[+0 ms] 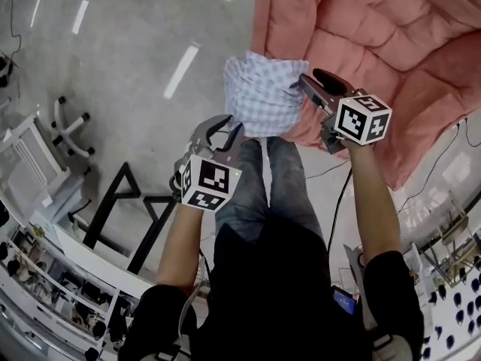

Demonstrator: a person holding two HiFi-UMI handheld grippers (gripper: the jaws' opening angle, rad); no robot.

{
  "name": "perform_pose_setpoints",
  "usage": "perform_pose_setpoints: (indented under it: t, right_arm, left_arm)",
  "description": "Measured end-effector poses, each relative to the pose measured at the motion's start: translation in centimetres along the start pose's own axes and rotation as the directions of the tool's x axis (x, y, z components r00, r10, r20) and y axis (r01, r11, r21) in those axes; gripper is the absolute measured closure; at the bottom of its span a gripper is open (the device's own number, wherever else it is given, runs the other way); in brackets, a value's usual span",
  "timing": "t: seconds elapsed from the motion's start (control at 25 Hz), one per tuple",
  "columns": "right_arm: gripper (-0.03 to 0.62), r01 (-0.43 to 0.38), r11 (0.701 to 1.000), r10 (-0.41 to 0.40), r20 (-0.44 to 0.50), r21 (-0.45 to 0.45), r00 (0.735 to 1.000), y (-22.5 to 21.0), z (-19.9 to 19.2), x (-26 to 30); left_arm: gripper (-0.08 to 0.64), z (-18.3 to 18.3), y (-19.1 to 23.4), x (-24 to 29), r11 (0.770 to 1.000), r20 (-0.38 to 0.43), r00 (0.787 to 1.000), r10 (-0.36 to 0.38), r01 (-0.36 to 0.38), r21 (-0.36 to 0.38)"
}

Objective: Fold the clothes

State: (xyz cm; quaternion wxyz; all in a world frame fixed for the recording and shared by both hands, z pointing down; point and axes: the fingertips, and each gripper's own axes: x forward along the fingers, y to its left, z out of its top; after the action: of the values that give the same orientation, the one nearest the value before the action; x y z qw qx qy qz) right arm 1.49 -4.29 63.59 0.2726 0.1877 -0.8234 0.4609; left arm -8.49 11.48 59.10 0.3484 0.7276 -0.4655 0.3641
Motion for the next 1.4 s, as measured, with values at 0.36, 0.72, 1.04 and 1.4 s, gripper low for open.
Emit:
perform_pose_setpoints:
  t: [0.36, 0.72, 1.04, 1.4]
  right_arm:
    - [0.4, -0.045, 0.993, 0.041, -0.039, -0.112, 0.998, -0.1, 2.2, -0.2]
    - [0.407, -0.048, 0.951, 0.025, -0.079, -0.305, 0.997, 1.7, 0.9, -2.1]
    - [0.413, -0.083, 0.909, 0.072, -0.044, -0.409, 0.996, 4.8, -1.4, -5.0]
    - [0.422, -0.141, 0.836, 0.108, -0.092, -0.53, 0.99, 5.4, -2.7, -8.0]
  left_arm:
    - [0.454, -1.4, -2.6, -0.8, 0.994, 0.015, 0.999, 0.05, -0.048, -0.097]
    - [0.454, -1.9, -5.1, -1.0, 0.967, 0.109, 0.981, 0.162, -0.136, -0.216]
    - [0.445, -3.8, -9.4, -0.1, 0.933, 0.15, 0.966, 0.212, -0.154, -0.327]
    - [0.445, -3.4, -11.8, 1.3, 0.853, 0.167, 0.936, 0.31, -0.196, -0.484]
